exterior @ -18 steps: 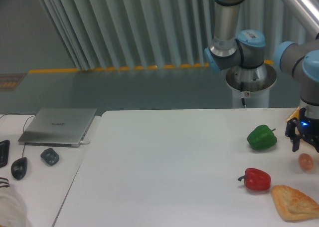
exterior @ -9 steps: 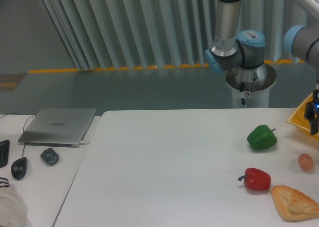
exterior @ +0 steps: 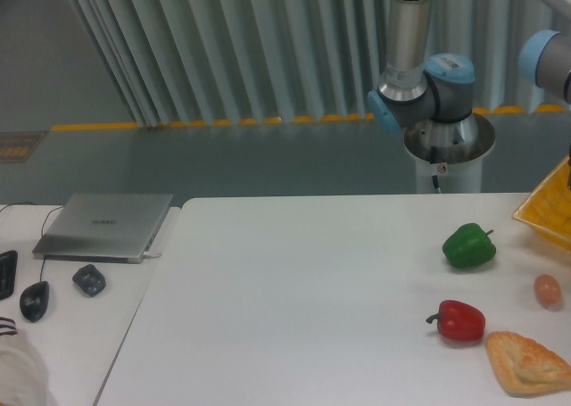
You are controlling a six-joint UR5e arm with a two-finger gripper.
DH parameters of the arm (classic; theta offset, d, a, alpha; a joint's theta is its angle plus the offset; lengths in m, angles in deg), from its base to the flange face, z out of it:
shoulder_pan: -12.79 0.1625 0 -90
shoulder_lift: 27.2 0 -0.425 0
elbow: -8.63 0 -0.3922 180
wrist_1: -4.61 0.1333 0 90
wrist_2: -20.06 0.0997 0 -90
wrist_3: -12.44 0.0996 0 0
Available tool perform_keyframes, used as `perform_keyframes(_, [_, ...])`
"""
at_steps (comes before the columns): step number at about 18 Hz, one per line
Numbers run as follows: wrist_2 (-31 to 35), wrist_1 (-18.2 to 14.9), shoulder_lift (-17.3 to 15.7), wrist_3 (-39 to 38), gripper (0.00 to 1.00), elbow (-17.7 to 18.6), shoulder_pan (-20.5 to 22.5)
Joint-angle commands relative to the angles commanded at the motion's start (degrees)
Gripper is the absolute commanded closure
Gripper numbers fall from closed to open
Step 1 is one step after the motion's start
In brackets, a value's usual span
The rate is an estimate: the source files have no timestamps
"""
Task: Place the triangular bread on the table
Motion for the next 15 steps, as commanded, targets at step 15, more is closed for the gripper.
perform_keyframes(15, [-0.3, 0.0, 0.4, -0.1, 0.0, 0.1, -0.4])
